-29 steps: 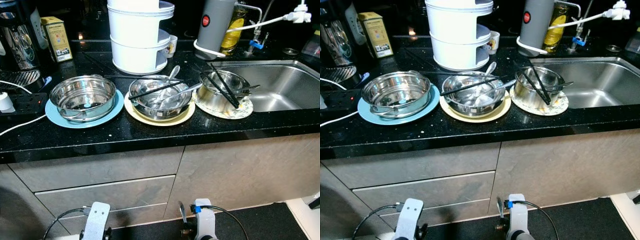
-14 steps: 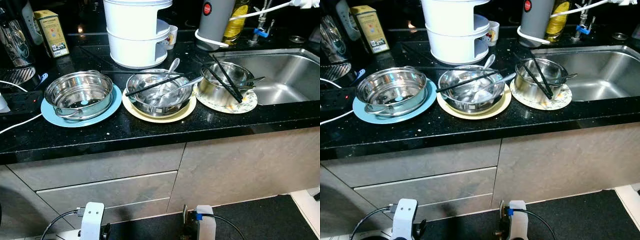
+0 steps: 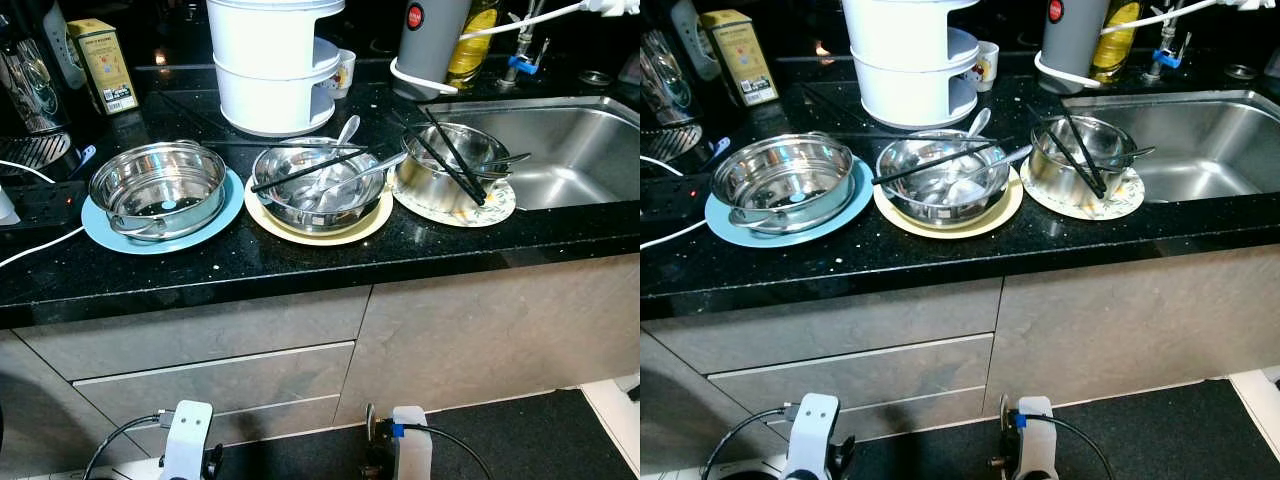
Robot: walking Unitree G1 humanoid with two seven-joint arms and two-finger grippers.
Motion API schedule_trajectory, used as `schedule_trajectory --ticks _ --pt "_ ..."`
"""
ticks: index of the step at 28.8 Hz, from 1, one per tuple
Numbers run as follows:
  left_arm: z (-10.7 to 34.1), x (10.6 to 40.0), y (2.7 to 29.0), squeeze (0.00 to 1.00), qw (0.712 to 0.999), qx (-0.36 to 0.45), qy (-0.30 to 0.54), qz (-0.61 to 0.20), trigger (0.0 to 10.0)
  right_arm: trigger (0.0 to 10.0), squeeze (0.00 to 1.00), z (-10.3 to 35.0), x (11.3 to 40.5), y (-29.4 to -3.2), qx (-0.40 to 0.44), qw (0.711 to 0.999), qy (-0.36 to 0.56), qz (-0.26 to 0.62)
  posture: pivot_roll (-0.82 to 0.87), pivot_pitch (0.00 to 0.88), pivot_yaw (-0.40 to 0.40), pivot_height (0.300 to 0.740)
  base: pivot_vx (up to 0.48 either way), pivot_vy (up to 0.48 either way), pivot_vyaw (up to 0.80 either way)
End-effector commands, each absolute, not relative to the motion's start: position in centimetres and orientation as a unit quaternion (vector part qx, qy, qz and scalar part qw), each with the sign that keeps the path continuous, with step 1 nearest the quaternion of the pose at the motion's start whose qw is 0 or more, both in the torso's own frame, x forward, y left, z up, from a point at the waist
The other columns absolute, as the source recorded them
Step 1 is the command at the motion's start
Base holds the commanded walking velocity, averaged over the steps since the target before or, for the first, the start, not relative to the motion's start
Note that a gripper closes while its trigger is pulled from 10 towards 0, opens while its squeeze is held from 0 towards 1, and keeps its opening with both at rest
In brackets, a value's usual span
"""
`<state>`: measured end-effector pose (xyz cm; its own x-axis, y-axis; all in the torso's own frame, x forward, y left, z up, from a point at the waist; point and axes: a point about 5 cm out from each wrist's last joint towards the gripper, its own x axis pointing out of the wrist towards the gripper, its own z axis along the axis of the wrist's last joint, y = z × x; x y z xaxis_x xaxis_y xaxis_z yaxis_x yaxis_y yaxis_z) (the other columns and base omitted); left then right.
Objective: Kitchen organization
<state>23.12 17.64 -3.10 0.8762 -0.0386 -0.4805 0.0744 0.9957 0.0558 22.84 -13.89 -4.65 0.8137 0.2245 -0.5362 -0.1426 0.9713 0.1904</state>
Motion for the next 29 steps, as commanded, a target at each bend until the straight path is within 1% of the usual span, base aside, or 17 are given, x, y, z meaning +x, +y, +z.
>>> schedule_trajectory --ticks 1,8,15,29 --pt "-3.86 22.28 17.55 0.00 0.963 0.032 0.265 -0.028 10.0 10.0 0.00 -5.14 22.25 -14.07 0.069 0.947 0.301 0.093 -0.05 0.218 -0.029 0.740 0.000 0.000 0.00" --pt "-3.83 22.49 17.74 0.00 0.964 0.025 0.265 -0.015 10.0 10.0 0.00 -4.99 22.54 -14.25 0.063 0.947 0.300 0.098 -0.06 0.222 -0.036 0.740 0.000 0.000 0.00" --pt "-3.76 22.76 17.67 0.00 0.964 0.022 0.263 -0.014 10.0 10.0 0.00 -4.80 22.86 -14.40 0.060 0.948 0.297 0.098 -0.06 0.223 -0.039 0.740 0.000 -0.300 0.00" --pt "-3.62 23.15 17.37 0.00 0.966 0.016 0.256 -0.013 10.0 10.0 0.00 -4.79 22.89 -14.92 0.057 0.949 0.297 0.093 -0.07 0.221 -0.040 0.740 0.000 -0.377 0.00"
